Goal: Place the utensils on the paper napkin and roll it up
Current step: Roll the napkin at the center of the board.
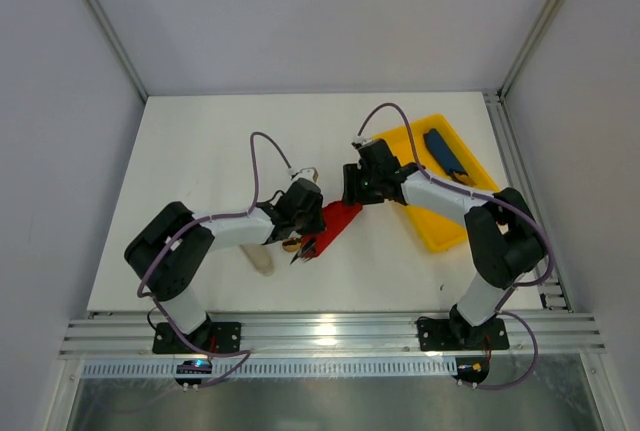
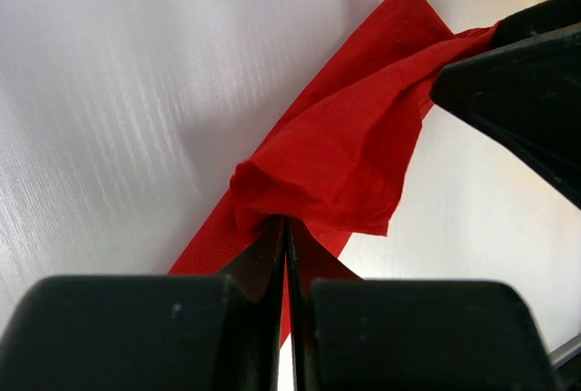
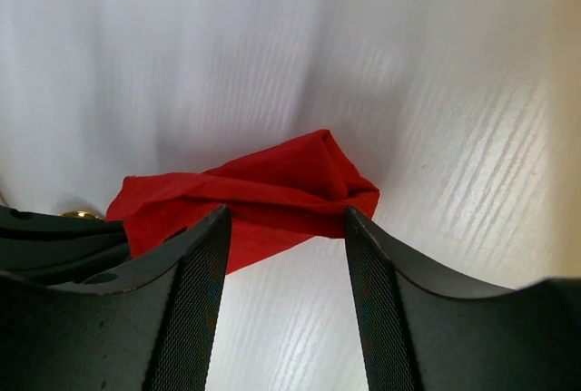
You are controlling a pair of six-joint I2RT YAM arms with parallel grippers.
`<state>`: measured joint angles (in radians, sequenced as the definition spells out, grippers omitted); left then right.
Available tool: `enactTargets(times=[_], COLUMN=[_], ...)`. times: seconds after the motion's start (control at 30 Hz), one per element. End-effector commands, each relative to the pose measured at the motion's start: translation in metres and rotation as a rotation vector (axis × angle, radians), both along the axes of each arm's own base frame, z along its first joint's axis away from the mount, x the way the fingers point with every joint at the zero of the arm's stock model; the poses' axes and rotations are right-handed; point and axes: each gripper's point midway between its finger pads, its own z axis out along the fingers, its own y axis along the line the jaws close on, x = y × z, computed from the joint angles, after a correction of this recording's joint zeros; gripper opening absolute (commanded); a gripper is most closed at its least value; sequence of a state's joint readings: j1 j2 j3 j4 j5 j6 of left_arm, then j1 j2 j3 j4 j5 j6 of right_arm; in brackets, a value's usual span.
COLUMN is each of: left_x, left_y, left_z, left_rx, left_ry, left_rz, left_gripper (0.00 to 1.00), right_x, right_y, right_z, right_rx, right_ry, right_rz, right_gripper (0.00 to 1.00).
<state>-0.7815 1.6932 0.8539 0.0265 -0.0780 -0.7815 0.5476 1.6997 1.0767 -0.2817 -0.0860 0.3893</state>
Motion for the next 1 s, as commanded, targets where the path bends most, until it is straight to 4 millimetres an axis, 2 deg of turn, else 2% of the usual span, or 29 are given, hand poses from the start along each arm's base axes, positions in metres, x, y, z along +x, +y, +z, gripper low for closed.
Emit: enactTargets(times=[0.0, 0.43, 0.5, 0.67, 0.97], left_x=[-0.004, -0.004, -0.005, -0.006, -0.006], left_y=[0.01, 0.01, 0.009, 0.01, 0.009], left_z=[-0.014, -0.016, -0.014, -0.015, -0.014], left_rx=[0.055, 0.055, 0.053, 0.054, 0.048], left_ry=[0.017, 0.019, 0.017, 0.018, 0.018], left_rz=[0.004, 0.001, -0.003, -0.005, -0.005], left_gripper=[0.0, 0.0, 0.0, 0.0, 0.0], right_x=[0.009, 0.016, 0.012, 0.003, 0.019], right_y=[-0.013, -0.028, -0.028, -0.013, -0.009], right_z=[0.019, 0.034, 0.029, 0.016, 0.011], right_rx=[-0.063, -0.108, -0.109, -0.059, -0.075], right_ry=[-0.095, -0.172, -0.157, -0.124, -0.132], right_rz=[0.001, -0.042, -0.03, 0.057, 0.04], right_gripper=[0.57, 0.63, 0.6, 0.56, 0.42])
